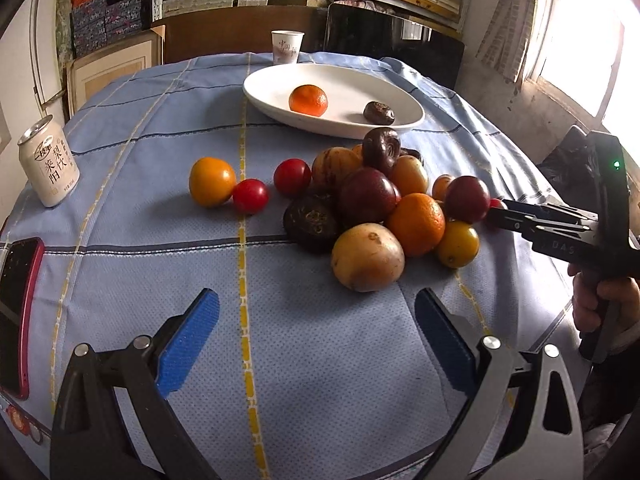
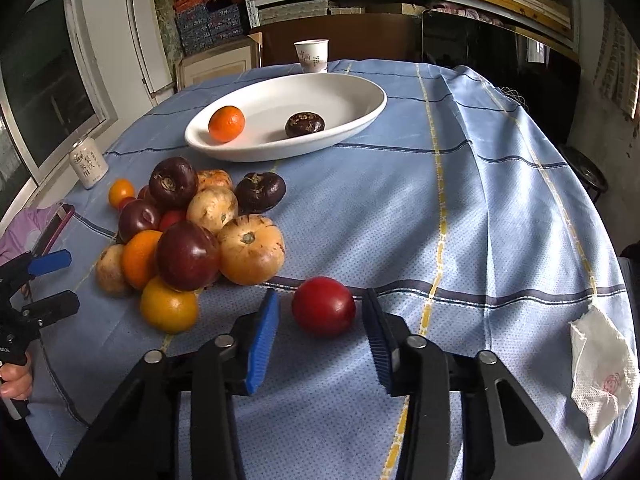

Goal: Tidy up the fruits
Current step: 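Grasp the red tomato with the right tool while the left tool grasps the brown potato-like fruit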

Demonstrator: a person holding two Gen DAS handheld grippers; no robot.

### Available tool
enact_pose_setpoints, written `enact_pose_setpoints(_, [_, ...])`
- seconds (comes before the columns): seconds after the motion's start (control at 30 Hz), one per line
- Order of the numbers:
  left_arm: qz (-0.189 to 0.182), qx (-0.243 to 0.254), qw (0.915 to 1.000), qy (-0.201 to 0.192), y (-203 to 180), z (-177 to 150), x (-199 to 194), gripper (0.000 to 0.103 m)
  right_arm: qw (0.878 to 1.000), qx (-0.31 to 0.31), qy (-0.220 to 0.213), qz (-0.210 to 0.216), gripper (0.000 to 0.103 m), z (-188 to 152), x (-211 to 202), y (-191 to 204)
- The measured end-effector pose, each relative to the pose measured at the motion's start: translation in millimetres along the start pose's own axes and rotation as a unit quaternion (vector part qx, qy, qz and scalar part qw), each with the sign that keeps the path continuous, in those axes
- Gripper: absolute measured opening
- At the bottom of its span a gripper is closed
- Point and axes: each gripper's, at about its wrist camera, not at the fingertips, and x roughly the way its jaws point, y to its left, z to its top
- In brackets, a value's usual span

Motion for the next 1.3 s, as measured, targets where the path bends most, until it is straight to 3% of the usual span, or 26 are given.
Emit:
enact_pose_setpoints(0.1, [0.0, -0.001, 1.0, 0.002, 0.7, 0.8, 0.5, 0.096, 1.0, -0.001, 0.001, -0.002, 0.034, -0.1, 0.2, 1.0])
enact_pose_setpoints(0.33, [-0.001, 0.002, 1.0, 0.009, -0.9, 2.3, 2.4, 0.096, 0.999, 0.026, -0.018, 0.021, 0.033, -0.9, -5.3, -8.6])
enact_pose_setpoints(0.57, [-0.027, 0.03, 0.9985, 0.036, -19.5, 11.0, 19.8, 0.064, 0.997, 0.048, -0.032, 0.041, 0.033, 0.2, -6.6, -12.7])
enact_pose_setpoints(1.07, [-0.042, 0.004, 0.9979, 0.049, -20.7, 24.3, 36.1, 0.059, 0.997, 0.044, -0.034, 0.045, 0.033, -0.6, -7.0, -9.2])
enact_pose_setpoints(1.17, [-0.046, 0.002, 0.9975, 0.054, -21.4, 26.0, 40.1, 0.051, 0.998, 0.041, -0.034, 0.045, 0.033, -1.1, -6.3, -7.8])
enact_pose_setpoints(1.3, [-0.046, 0.002, 0.997, 0.062, -22.3, 27.4, 43.6, 0.049, 0.998, 0.042, -0.033, 0.045, 0.033, -1.3, -6.2, -8.1])
